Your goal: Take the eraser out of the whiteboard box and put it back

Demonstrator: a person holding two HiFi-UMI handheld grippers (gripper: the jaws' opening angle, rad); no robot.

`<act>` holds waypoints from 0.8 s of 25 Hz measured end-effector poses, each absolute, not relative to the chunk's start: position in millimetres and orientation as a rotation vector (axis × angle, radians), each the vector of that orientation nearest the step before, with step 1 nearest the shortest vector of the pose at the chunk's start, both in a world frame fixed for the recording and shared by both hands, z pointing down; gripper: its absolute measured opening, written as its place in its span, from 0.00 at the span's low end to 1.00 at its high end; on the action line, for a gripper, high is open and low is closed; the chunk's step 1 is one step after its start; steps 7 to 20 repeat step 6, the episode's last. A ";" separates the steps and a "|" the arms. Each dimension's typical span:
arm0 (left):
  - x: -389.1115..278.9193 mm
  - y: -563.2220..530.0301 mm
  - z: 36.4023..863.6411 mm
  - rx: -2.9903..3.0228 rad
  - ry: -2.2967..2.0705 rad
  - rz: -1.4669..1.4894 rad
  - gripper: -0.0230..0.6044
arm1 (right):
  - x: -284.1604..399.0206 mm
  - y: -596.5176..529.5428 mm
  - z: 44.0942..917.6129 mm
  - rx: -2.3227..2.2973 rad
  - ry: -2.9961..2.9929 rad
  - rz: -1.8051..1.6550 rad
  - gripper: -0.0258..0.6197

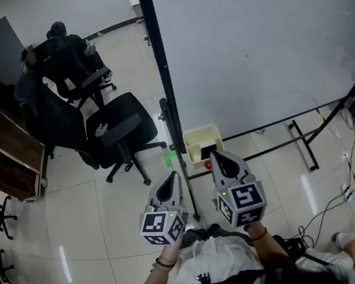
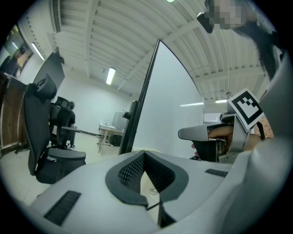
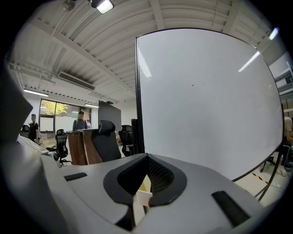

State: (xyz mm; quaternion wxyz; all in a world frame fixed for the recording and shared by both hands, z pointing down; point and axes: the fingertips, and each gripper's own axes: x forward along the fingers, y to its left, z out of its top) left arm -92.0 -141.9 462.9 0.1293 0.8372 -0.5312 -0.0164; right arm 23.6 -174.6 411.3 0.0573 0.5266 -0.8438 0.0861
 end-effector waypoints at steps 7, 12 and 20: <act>-90.8 -143.3 462.9 2.438 -1.537 -0.047 0.01 | 20.3 -174.4 411.7 1.573 -2.552 0.269 0.04; -90.8 -143.3 462.9 2.438 -1.537 -0.047 0.01 | 20.3 -174.4 411.7 1.573 -2.552 0.269 0.04; -90.8 -143.3 462.9 2.438 -1.537 -0.047 0.01 | 20.3 -174.4 411.7 1.573 -2.552 0.269 0.04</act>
